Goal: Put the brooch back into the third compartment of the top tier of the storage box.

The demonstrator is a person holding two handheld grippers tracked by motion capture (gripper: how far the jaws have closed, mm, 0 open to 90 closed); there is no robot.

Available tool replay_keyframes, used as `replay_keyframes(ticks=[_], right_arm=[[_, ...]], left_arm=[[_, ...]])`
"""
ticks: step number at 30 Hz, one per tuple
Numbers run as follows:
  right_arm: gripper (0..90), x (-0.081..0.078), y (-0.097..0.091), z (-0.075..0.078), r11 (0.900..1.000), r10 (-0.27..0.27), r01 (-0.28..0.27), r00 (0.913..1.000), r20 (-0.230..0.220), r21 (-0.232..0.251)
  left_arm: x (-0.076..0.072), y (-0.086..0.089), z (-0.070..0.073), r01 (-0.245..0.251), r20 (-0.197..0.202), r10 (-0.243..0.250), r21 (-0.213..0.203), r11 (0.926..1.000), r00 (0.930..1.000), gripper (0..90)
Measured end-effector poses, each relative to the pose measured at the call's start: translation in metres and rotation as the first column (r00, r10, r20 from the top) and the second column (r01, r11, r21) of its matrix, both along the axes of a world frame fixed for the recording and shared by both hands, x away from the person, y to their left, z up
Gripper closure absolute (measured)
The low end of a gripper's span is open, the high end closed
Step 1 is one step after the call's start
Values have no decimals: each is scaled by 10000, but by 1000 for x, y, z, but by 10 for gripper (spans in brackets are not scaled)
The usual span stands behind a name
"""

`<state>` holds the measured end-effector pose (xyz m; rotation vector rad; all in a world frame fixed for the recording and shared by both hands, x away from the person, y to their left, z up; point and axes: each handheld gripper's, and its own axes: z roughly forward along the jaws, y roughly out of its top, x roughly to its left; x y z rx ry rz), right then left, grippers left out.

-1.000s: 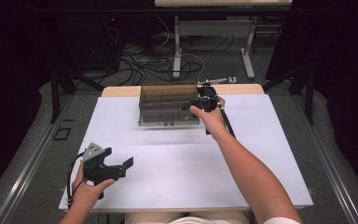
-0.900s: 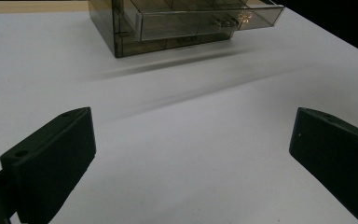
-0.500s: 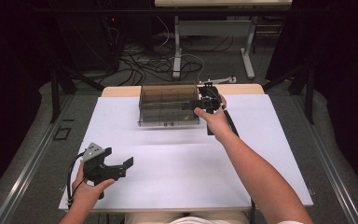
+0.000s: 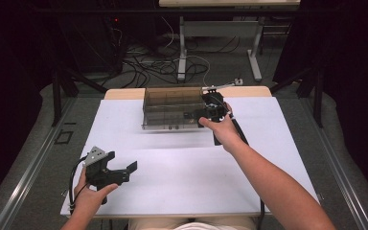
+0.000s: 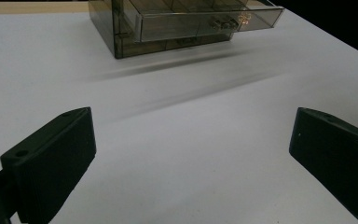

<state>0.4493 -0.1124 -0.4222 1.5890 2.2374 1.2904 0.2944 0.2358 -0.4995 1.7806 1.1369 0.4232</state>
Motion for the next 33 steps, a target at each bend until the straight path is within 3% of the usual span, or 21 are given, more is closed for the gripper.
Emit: replay_keyframes(ticks=[5, 9, 16, 19, 25, 28, 33], right_arm=[[155, -10, 2, 6, 9990, 410, -411, 9991, 75, 167], [120, -21, 2, 12, 9988, 488, -489, 9986, 195, 76], [0, -38, -1, 17, 9976, 596, -613, 9970, 487, 336], [0, -44, -4, 15, 9970, 706, -723, 9957, 598, 270], [0, -58, -8, 9, 9925, 1141, -1153, 9930, 307, 417], [0, -66, -10, 6, 9919, 1197, -1214, 9917, 468, 364], [0, -77, -13, 1, 9913, 1317, -1316, 9893, 627, -63]], left_arm=[[0, 0, 0, 21, -8, -21, 13, 10000, 10000, 4], [0, 0, 0, 18, 7, -18, 2, 10000, 10000, 4], [0, -1, 0, 20, -20, -20, -32, 10000, 10000, 4], [0, -1, 0, 17, -7, -17, 3, 10000, 10000, 4], [0, -2, 0, 7, -52, -7, -40, 10000, 10000, 4], [1, -2, -1, 21, -71, -21, 4, 10000, 10000, 4], [1, -4, -1, 73, -56, -73, -11, 10000, 10000, 4]])
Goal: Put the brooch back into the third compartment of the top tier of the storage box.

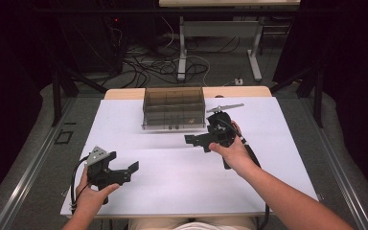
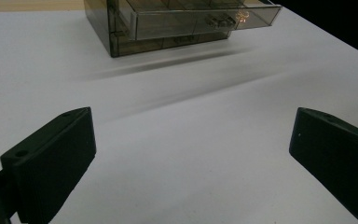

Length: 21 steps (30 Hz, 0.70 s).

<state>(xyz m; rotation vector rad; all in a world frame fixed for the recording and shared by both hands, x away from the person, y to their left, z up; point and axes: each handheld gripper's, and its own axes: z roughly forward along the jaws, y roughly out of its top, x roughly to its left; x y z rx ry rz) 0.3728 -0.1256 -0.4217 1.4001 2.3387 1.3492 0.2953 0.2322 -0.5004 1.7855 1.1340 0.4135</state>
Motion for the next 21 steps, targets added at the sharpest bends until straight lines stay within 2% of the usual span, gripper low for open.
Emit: replay_keyframes(ticks=[14, 21], right_arm=[[0, -23, -10, -26, 9979, 178, -146, 9986, 508, -627], [0, -37, -21, -38, 9992, 12, 7, 9989, 476, -399]], left_arm=[[-1, -1, 0, 10, -6, -10, 23, 10000, 10000, 4], [-1, 0, 0, -7, 8, 7, 1, 10000, 10000, 4]])
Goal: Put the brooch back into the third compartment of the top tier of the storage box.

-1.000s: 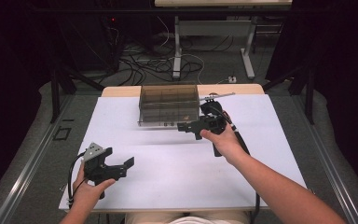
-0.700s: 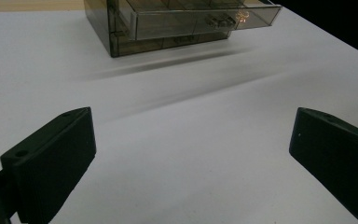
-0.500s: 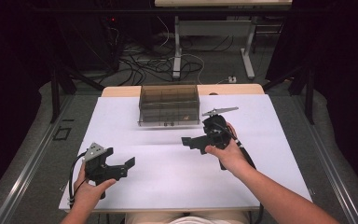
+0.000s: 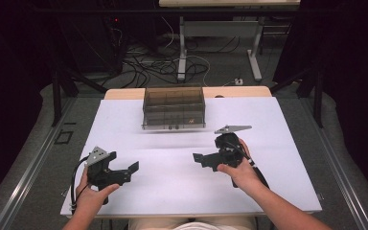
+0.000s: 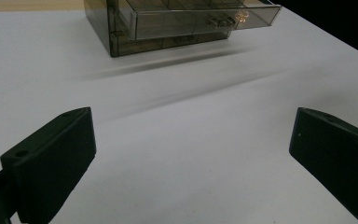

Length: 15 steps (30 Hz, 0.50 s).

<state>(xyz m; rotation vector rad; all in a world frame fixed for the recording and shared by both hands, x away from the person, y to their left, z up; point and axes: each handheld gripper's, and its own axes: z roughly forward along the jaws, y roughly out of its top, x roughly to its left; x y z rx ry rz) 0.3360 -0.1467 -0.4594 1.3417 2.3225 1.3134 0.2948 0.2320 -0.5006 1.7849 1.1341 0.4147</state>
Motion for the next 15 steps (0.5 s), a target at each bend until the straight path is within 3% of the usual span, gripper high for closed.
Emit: replay_keyframes(ticks=[15], right_arm=[[0, -17, -36, -24, 9974, -713, 714, 9974, 74, -136]], left_arm=[[0, -1, 0, 25, -47, -25, 68, 10000, 10000, 4]])
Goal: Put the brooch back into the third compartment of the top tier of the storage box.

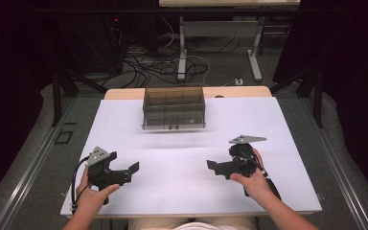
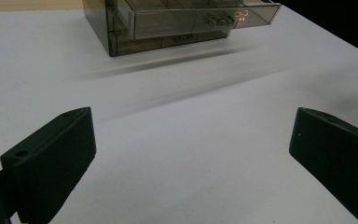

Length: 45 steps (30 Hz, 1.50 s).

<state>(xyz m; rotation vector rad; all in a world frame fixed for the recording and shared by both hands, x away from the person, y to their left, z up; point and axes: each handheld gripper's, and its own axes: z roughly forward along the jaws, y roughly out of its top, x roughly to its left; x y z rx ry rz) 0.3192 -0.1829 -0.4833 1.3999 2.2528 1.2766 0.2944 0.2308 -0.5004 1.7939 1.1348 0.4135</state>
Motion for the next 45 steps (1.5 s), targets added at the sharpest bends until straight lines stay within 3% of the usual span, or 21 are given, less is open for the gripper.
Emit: replay_keyframes(ticks=[9, 10, 17, 28, 45], right_arm=[[0, -1, -14, -12, 9986, -523, 527, 9981, -337, 111], [0, 0, -15, -15, 9987, -487, 490, 9986, -209, 143], [0, 2, -20, -25, 9970, -727, 738, 9962, -476, 225], [0, 3, -27, -39, 9958, -886, 897, 9948, -505, 205], [0, 2, -30, -44, 9934, -1143, 1146, 9918, -566, 6]], left_arm=[[0, 0, 0, 0, 15, 0, 3, 10000, 10000, 4], [0, 0, 0, -4, 12, 4, -3, 10000, 10000, 4], [0, 0, 0, -4, 12, 4, 1, 10000, 10000, 4], [0, 0, 0, -8, -18, 8, -19, 10000, 10000, 4], [0, 1, 0, -39, 50, 38, 21, 10000, 10000, 4]])
